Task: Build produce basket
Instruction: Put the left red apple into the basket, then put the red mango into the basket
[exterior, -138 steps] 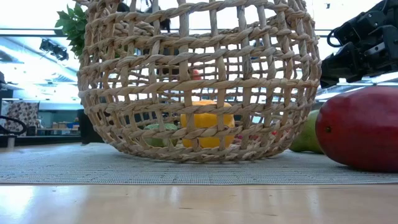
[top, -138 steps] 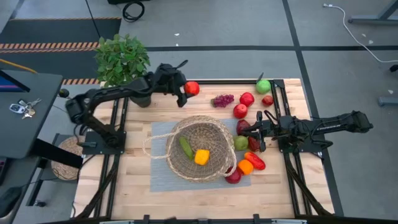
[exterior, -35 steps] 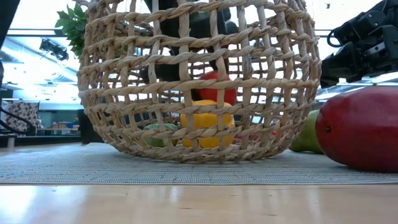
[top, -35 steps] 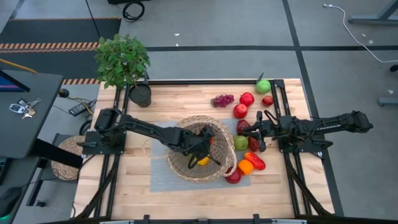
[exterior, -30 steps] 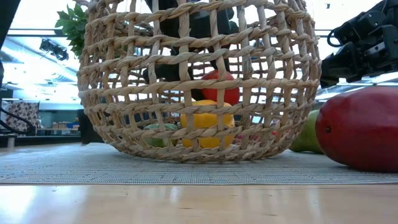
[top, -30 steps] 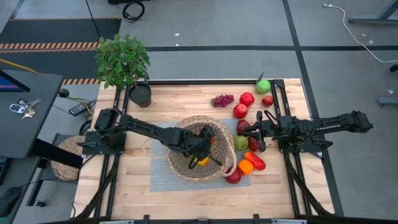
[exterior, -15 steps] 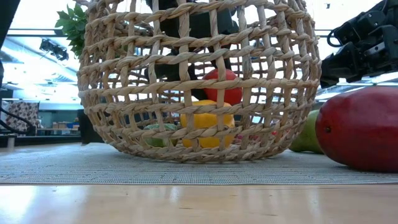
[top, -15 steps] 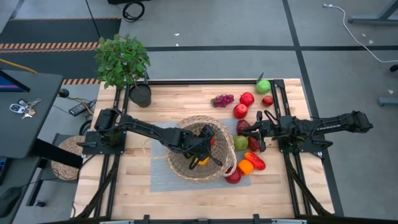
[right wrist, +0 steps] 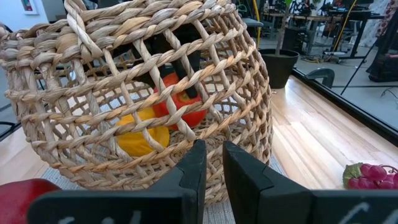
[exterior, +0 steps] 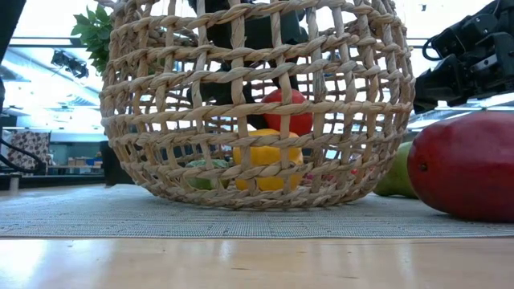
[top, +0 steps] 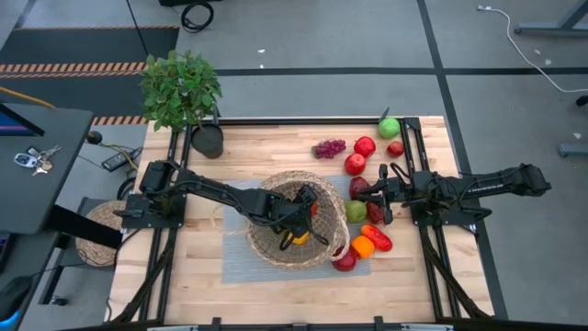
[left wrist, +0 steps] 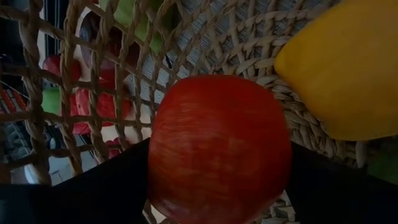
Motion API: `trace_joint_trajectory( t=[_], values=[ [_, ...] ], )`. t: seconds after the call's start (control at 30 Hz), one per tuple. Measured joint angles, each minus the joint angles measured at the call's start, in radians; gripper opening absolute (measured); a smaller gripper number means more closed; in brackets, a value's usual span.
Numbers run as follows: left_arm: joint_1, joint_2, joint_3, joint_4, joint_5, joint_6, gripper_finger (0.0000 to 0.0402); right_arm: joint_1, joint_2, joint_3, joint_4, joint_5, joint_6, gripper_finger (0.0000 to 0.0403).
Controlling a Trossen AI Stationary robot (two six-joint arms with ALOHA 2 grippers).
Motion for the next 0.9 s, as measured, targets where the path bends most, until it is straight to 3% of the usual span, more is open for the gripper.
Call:
trace_joint_trajectory(
  t=[0.1, 0.33, 0.47, 0.63, 0.9],
  values=[
    [-0.006, 0.0, 0.0, 0.001, -0.016, 0.01, 0.0325, 0.0, 0.0, 0.0, 0.0, 0.0, 0.0, 0.0061],
    [-0.025, -0.002, 0.0, 0.015, -0.076, 0.01, 0.0394, 0.0, 0.0, 0.0, 0.0, 0.0, 0.0, 0.0061],
    [-0.035, -0.002, 0.0, 0.017, -0.126, -0.006, 0.0382, 0.0, 0.0, 0.0, 0.0, 0.0, 0.0, 0.0061],
    [-0.051, -0.023, 0.0, 0.04, -0.286, 0.003, 0.0382, 0.0, 0.0, 0.0, 0.0, 0.0, 0.0, 0.0061],
    [-0.055, -0.251, 0.0, 0.097, -0.225, -0.059, 0.0382, 0.0, 0.0, 0.0, -0.001, 0.0, 0.0, 0.0061]
  ],
)
